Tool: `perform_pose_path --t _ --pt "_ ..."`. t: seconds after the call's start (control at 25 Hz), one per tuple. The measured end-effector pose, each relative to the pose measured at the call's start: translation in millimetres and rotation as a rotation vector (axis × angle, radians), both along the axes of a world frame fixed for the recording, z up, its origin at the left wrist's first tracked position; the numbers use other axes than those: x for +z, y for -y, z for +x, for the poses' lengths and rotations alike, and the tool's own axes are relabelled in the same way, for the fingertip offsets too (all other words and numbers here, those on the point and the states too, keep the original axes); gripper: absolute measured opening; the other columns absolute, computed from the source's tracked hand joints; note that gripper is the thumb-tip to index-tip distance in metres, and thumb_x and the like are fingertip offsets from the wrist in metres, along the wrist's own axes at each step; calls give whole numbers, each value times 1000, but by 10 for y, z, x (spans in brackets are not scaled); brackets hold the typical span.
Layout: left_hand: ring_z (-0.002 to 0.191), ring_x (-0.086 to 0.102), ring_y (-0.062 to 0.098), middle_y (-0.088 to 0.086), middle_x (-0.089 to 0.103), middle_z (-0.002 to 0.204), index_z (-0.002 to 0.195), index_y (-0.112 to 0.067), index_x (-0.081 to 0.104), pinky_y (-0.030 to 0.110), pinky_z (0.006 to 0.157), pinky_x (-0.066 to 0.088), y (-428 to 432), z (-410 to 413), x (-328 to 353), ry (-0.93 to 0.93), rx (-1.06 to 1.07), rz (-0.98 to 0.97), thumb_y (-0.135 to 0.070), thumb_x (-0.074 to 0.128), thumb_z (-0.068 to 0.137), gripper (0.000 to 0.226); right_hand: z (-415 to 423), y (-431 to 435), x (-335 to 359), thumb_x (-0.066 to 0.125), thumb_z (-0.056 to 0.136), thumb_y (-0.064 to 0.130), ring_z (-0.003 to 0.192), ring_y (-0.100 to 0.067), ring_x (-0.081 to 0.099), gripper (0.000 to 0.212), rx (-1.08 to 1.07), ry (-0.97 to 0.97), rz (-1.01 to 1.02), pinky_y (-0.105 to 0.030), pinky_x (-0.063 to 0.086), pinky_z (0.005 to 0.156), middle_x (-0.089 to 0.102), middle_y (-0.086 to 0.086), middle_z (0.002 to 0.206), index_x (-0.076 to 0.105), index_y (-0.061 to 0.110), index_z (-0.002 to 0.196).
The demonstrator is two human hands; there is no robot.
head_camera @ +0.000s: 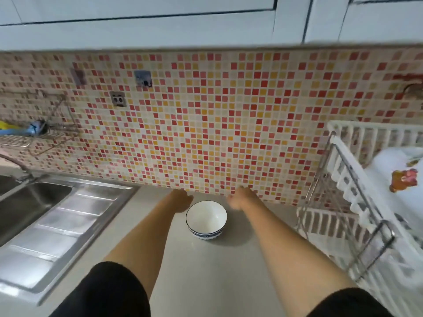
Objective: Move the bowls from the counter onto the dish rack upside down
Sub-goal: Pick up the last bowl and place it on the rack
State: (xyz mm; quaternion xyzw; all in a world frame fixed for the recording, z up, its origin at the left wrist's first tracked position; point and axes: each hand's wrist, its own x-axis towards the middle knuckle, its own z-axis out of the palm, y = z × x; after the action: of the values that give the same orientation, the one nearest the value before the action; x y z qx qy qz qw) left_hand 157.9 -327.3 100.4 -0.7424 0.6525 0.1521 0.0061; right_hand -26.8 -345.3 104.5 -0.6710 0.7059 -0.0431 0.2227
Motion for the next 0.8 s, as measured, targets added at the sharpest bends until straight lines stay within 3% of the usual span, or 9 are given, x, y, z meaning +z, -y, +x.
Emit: perform_pose_path --t 0.2,0.4,0.56,0.64,0.72,0.8 --pt "130 45 35 22 46 141 136 2 39 36 105 37 255 158 -942 -152 214 82 -37 30 100 54 197 217 -929 37 94 50 130 -33 43 68 -160 149 68 -38 38 103 41 -17 144 29 3 142" --pt "114 57 42 26 55 128 127 2 39 40 95 49 390 82 -1587 -401 364 122 -35 39 97 48 479 330 -1606 45 89 53 109 -34 60 71 -363 419 217 -41 52 90 54 -16 130 32 1 135" --pt "111 58 41 27 59 120 124 6 35 39 87 50 428 16 -1681 -486 450 112 -4 53 86 43 559 426 -2030 45 86 24 106 -35 63 50 -376 628 298 -45 53 90 55 -19 127 44 -2 129" --pt "111 59 42 28 58 122 129 7 31 41 88 53 438 14 -1645 -525 474 97 2 55 82 53 549 349 -1870 38 88 10 78 -27 72 39 -412 731 306 -33 60 70 55 -15 116 43 -2 125" --pt "109 59 42 27 54 124 136 4 26 44 82 57 446 34 -1472 -558 480 39 0 55 84 60 513 295 -1629 34 92 2 48 -18 67 35 -414 823 273 -21 53 42 51 -16 116 36 2 128" --pt "103 60 41 24 54 123 135 -1 30 46 72 60 444 89 -1196 -593 483 -67 -3 50 87 52 498 276 -1338 35 93 2 55 -22 65 40 -369 852 209 -27 59 50 48 -15 125 30 6 132"
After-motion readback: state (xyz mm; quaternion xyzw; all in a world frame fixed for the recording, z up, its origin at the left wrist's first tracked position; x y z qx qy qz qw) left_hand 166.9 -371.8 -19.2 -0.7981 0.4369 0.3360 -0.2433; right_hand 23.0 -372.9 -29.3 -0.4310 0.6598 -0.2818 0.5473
